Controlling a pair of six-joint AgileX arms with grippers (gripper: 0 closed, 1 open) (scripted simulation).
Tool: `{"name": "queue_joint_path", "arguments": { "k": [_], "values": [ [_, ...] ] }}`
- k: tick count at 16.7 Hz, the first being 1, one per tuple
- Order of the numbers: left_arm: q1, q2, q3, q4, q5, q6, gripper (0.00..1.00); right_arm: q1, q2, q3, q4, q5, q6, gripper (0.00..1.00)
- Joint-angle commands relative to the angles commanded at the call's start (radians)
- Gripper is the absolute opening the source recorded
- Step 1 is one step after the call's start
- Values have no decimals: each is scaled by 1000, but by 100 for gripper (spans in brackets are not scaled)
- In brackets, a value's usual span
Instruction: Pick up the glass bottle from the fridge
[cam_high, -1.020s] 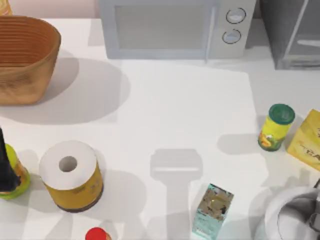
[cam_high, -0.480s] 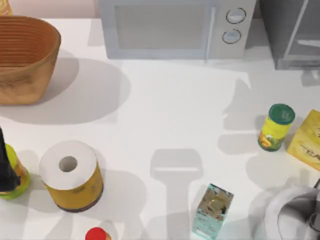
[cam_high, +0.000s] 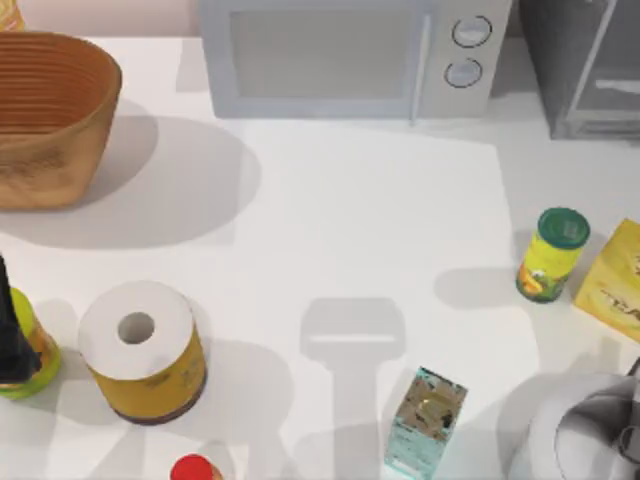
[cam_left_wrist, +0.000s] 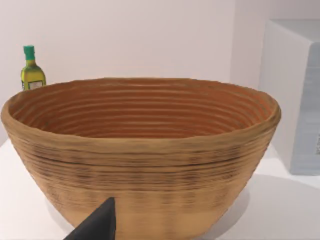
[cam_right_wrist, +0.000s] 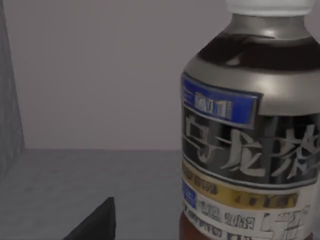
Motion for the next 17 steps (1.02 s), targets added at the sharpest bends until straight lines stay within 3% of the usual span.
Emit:
{"name": "queue_joint_path", "arguments": {
  "k": [5, 11, 16, 17],
  "values": [
    [0, 0, 0, 0, 0, 0, 100, 6, 25, 37, -18, 6, 0, 100],
    [0, 0, 0, 0, 0, 0, 100, 32, 149, 277, -125, 34, -1, 100],
    [0, 0, 0, 0, 0, 0, 100, 36, 160, 297, -137, 38, -1, 100],
    [0, 0, 0, 0, 0, 0, 100, 36, 160, 297, -137, 38, -1, 92]
  ]
}}
